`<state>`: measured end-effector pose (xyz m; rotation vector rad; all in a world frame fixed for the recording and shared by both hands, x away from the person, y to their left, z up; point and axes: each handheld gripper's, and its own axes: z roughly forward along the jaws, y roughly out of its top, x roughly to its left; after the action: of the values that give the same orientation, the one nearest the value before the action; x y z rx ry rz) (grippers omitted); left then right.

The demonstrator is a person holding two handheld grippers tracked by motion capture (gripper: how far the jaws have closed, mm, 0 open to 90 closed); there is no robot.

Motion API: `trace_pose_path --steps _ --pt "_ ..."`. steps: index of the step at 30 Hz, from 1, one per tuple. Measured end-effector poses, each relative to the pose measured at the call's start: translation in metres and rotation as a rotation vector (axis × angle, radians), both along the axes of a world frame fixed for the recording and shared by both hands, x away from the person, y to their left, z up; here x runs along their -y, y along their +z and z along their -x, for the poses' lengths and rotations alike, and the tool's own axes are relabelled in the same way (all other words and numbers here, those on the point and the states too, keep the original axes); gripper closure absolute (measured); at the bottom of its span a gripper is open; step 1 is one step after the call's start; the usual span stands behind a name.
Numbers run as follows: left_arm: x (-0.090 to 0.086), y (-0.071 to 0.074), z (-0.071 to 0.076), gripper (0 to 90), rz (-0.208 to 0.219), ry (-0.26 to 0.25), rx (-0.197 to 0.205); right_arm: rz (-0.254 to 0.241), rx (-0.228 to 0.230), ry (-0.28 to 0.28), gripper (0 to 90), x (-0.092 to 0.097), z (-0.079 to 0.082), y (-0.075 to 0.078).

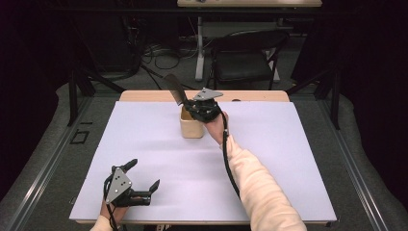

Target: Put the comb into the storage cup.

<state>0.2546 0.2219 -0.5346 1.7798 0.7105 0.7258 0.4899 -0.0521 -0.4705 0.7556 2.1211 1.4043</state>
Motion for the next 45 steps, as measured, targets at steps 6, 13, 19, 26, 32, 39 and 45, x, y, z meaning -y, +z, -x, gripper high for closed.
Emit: trace_pose_path --steps 6,13,19,26,32,39,45 --pt "0.0 0.0 0.0 0.0 -0.001 0.0 0.0 0.022 -0.008 0.003 72.1 -0.003 0.0 -0.003" --pt "0.0 0.0 0.0 0.0 0.0 0.0 0.0 0.048 -0.022 0.0 72.1 -0.005 0.0 -0.005" --pt "0.0 0.0 0.0 0.0 -0.003 -0.001 0.0 0.075 -0.046 0.008 72.1 -0.007 0.0 -0.007" --pt "0.0 0.0 0.0 0.0 -0.003 -0.001 -0.001 0.094 -0.062 0.015 72.0 -0.008 -0.002 -0.007" --pt "0.0 0.0 0.0 0.0 -0.004 -0.001 -0.003 0.105 -0.061 0.012 71.9 -0.009 -0.001 -0.008" --pt "0.0 0.0 0.0 0.0 -0.003 -0.001 -0.002 0.129 -0.057 -0.003 70.9 -0.011 0.0 -0.009" --pt "0.0 0.0 0.0 0.0 -0.004 -0.001 -0.001 0.131 -0.067 -0.018 50.3 -0.009 0.003 -0.006"
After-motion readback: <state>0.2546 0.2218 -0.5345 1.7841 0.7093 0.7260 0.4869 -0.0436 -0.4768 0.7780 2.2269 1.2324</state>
